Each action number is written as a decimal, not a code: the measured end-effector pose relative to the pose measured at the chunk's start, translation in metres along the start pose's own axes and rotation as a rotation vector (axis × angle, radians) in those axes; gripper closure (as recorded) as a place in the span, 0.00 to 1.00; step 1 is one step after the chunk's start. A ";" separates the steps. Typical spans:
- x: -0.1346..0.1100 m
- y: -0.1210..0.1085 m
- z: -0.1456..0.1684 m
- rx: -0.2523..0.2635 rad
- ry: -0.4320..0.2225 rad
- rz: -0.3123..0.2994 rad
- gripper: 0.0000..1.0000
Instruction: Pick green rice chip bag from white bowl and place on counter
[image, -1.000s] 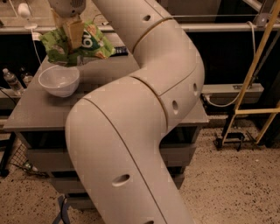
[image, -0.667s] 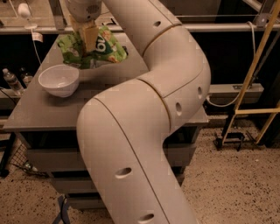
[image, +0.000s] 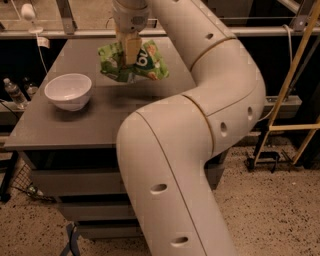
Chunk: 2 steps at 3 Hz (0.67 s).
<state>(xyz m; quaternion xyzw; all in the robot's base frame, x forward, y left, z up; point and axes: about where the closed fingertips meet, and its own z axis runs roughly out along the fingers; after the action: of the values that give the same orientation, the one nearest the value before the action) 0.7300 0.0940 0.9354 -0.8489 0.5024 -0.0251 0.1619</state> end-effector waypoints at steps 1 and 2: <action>0.035 0.012 -0.008 0.009 0.021 0.095 1.00; 0.064 0.028 -0.013 -0.002 0.042 0.178 1.00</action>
Offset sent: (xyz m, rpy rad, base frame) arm -0.0214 -0.1333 -0.0067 -0.0660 0.1406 -0.2978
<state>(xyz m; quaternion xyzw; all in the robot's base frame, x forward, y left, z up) 0.7357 0.0232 0.9314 -0.8004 0.5791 -0.0282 0.1521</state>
